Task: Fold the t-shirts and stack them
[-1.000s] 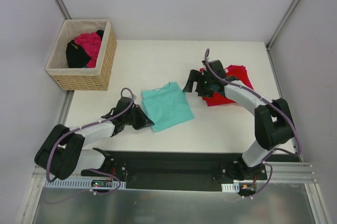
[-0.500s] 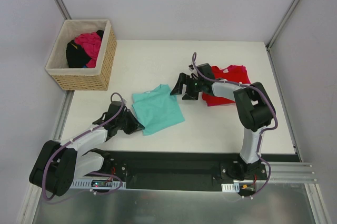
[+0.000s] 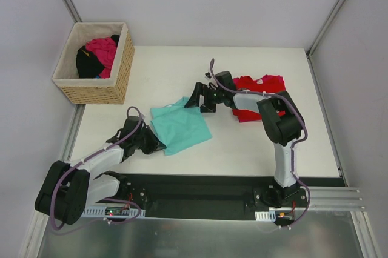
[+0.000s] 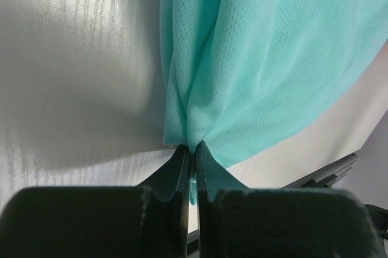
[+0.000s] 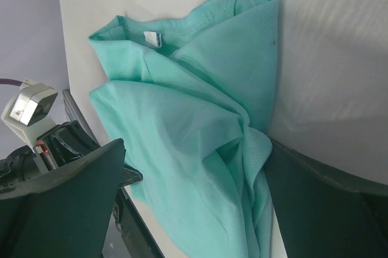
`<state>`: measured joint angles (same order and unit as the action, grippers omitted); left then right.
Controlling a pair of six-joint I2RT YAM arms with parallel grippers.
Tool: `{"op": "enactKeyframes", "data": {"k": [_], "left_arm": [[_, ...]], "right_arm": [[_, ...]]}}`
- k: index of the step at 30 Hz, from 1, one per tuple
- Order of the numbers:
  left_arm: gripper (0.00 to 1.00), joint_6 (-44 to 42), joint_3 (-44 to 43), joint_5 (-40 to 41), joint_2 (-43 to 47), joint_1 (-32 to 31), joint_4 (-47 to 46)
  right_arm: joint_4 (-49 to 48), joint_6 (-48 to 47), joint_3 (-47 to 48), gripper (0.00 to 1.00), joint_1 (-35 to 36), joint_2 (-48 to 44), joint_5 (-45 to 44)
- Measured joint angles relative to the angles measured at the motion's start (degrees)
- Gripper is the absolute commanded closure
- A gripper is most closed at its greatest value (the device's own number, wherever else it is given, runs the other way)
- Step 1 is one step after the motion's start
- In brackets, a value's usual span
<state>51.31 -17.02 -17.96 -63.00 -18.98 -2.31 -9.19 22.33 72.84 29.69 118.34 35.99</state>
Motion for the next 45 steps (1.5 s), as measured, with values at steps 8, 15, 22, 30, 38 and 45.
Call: {"op": "enactKeyframes", "data": {"k": [8,15,22,30,38,45], "left_arm": [[1.0,-0.5,0.0,-0.1,0.0,1.1,0.0],[1.0,-1.0,0.2,-0.8,0.2,2.2,0.1],[1.0,-1.1,0.7,-1.1,0.8,2.6,0.0],[1.0,-1.5,0.7,-1.4,1.4,3.0,0.2],[1.0,-2.4,-3.0,-2.9,0.7,3.0,2.3],[1.0,-3.0,-15.1,-4.8,-3.9,2.1,2.8]], "right_arm": [[-4.5,2.3,0.6,0.01,2.3,2.1,1.0],[-7.2,3.4,0.6,0.17,3.8,2.8,1.2],[-6.3,4.0,0.1,0.92,4.0,4.7,-0.3],[-3.7,3.7,0.0,0.99,4.1,4.6,-2.1],[7.3,-2.4,-0.2,0.99,4.7,-3.9,-8.6],[12.9,-5.5,0.2,1.0,3.9,-13.2,-11.6]]}}
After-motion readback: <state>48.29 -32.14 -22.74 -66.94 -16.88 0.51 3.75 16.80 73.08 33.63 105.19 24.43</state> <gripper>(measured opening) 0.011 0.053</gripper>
